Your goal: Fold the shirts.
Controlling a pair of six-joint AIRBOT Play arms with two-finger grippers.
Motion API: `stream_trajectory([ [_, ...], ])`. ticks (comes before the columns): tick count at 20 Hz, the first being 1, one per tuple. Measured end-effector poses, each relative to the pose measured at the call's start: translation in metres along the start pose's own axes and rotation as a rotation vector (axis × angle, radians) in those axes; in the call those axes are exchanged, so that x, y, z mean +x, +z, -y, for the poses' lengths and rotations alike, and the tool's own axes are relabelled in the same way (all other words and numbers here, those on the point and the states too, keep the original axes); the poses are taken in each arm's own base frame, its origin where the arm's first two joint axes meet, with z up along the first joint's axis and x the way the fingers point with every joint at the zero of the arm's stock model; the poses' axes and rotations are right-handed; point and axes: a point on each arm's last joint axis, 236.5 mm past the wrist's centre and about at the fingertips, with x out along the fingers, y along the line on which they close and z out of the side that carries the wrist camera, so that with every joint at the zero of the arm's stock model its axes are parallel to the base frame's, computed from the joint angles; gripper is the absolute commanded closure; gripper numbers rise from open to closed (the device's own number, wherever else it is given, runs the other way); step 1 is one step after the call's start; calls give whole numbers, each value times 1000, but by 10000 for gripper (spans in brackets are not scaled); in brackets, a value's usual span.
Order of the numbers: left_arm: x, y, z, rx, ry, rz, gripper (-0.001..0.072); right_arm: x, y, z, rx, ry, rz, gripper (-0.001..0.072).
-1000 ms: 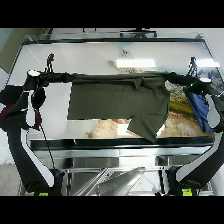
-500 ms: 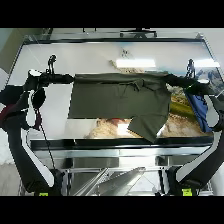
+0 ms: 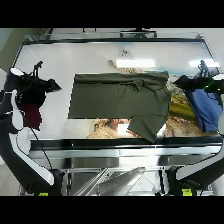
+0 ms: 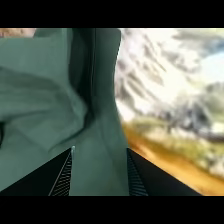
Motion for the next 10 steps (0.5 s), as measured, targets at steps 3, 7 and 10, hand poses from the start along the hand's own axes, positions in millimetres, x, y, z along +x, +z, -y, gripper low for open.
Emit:
stream_trajectory([
  [3, 6, -54, 2, -90, -18, -105, 464, -25, -34, -12, 21, 8, -100, 332],
  [7, 24, -106, 6, -172, -41, -168, 464, -47, -84, -30, 63, 22, -187, 332],
  [10, 38, -124, 17, -183, -74, -190, 464, -66, -105, -45, 60, 22, -191, 332],
])
